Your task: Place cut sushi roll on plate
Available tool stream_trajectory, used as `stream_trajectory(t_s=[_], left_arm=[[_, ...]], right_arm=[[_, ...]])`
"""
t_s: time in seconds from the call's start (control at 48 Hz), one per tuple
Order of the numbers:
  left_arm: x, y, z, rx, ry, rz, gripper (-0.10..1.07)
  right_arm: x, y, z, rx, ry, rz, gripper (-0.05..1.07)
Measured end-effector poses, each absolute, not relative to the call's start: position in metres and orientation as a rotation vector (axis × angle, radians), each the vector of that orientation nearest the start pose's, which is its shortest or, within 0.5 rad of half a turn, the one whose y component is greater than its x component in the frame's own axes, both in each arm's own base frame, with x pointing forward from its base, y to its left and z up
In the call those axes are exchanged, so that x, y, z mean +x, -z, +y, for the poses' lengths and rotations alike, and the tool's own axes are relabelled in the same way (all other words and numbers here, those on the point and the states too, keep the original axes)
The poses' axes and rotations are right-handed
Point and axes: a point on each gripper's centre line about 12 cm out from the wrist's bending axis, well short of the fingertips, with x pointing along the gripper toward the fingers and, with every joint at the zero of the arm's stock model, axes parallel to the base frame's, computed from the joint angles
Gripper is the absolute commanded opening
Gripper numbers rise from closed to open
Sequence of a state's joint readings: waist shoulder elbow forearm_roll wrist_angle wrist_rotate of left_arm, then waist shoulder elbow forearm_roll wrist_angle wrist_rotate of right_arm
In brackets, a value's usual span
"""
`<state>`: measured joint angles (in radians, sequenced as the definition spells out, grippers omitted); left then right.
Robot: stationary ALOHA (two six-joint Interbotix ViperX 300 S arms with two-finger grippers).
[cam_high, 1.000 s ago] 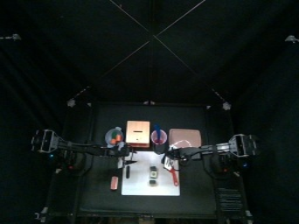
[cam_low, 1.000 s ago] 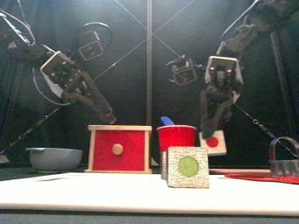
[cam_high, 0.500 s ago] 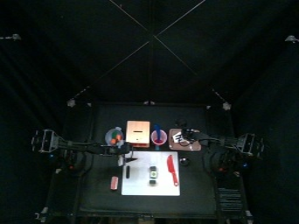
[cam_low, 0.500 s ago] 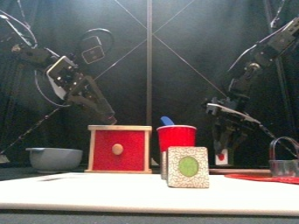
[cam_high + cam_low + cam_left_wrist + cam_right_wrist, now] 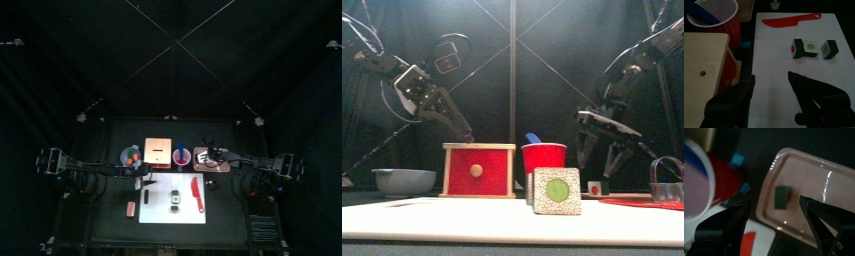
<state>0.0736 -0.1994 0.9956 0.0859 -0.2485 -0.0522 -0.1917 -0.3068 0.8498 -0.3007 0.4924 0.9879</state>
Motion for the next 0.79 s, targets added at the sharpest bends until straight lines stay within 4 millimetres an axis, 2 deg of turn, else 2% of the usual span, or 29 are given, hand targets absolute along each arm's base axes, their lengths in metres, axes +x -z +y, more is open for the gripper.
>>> stream_trajectory(t_s=[0.083, 0.208, 0.458, 0.604, 0.792], left_arm=[[0.309, -0.156, 0.020, 0.003, -0.043, 0.552, 0.90], [0.309, -0.155, 0.020, 0.001, -0.044, 0.553, 0.90], [0.306, -0.152, 0.022, -0.052, -0.074, 0.563, 0.90], [0.301, -0.146, 0.022, -0.071, -0.086, 0.582, 0.90], [0.300, -0.145, 0.022, -0.072, -0.087, 0.585, 0.90]], right_arm=[[0.293, -0.181, -0.033, 0.559, 0.509, 0.909, 1.03], [0.327, -0.183, -0.001, 0.442, 0.380, 0.996, 1.03], [0.396, -0.173, 0.011, 0.215, 0.188, 1.129, 1.03], [0.412, -0.151, 0.018, 0.197, 0.124, 1.199, 1.03], [0.418, -0.140, 0.019, 0.198, 0.119, 1.212, 1.02]])
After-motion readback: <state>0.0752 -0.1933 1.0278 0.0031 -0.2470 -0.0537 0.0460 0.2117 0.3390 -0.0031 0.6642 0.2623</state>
